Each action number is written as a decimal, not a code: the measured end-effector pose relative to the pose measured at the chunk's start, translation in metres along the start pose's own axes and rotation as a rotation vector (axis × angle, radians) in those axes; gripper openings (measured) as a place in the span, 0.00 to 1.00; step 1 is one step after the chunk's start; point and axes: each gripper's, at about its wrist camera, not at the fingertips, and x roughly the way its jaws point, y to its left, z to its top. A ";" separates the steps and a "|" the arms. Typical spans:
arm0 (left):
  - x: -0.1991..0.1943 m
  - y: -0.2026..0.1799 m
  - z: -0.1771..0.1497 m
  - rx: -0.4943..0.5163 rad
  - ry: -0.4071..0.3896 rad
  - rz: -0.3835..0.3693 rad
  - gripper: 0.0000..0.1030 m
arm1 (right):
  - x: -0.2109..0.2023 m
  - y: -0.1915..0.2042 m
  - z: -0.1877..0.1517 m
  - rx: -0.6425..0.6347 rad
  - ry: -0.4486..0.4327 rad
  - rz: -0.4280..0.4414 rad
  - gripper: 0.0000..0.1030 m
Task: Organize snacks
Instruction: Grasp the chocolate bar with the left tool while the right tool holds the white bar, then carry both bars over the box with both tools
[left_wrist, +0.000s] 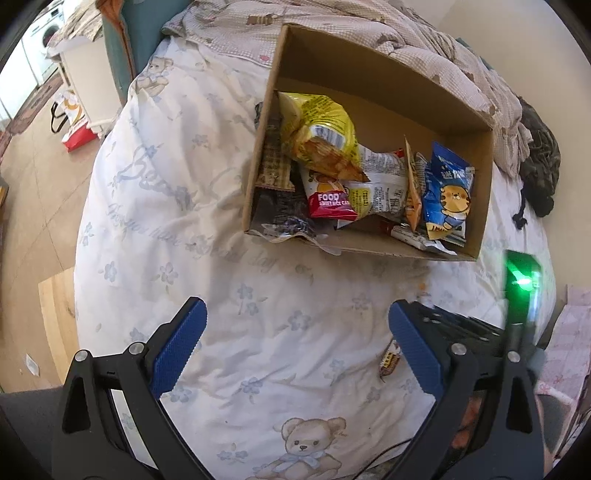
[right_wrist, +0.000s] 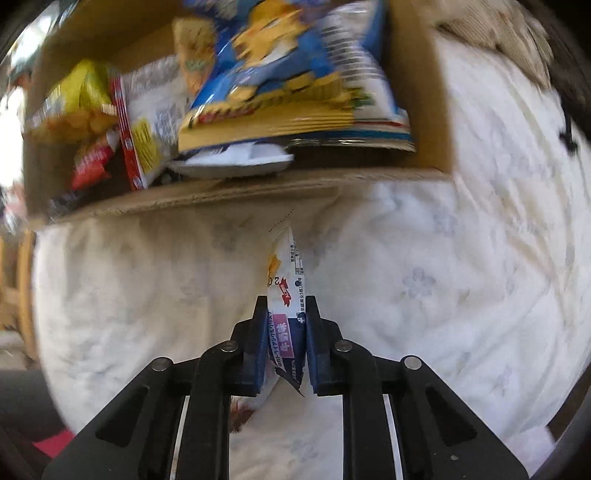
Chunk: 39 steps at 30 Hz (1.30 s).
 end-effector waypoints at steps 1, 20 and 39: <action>0.002 -0.002 -0.001 0.013 -0.001 0.009 0.95 | -0.008 -0.006 -0.003 0.033 -0.004 0.032 0.18; 0.096 -0.139 -0.063 0.488 0.200 0.053 0.64 | -0.084 -0.088 -0.041 0.284 -0.167 0.182 0.18; 0.090 -0.144 -0.078 0.475 0.158 0.133 0.13 | -0.096 -0.079 -0.033 0.272 -0.232 0.174 0.18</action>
